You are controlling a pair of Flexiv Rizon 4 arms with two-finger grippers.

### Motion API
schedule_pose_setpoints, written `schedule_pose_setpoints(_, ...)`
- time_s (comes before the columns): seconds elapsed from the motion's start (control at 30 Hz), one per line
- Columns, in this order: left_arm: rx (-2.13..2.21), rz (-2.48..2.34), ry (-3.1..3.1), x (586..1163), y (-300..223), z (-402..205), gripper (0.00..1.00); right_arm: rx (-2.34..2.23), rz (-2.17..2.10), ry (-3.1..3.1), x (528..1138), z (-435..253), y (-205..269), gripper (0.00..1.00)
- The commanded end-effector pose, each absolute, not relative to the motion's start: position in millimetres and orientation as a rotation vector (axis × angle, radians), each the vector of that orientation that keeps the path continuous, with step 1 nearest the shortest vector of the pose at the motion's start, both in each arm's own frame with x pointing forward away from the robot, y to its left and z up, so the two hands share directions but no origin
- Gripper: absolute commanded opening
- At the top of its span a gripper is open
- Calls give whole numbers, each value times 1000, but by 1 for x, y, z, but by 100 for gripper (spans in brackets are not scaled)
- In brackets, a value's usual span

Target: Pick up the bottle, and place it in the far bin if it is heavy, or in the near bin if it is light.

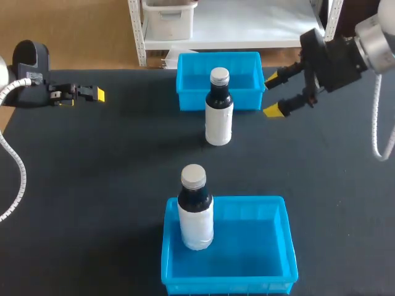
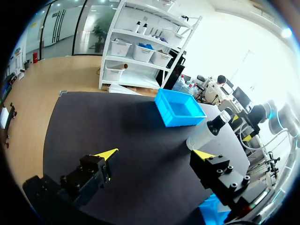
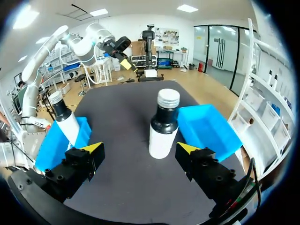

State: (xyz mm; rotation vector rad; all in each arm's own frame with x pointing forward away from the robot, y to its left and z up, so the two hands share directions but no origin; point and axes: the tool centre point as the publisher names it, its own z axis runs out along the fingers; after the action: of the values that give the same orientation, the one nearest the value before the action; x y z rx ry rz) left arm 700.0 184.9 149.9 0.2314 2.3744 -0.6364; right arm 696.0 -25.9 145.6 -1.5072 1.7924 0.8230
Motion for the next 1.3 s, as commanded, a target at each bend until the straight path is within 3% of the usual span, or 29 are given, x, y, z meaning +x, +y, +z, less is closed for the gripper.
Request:
schedule_pose_setpoints(0.03, 231, -636, 2374, 700, 185, 150, 100, -1533, 880, 1771, 736, 133, -14, 100)
schedule_pose_setpoints(1.3, 231, -636, 2374, 700, 185, 150, 100, -1570, 935, 1730, 757, 120, 70, 100)
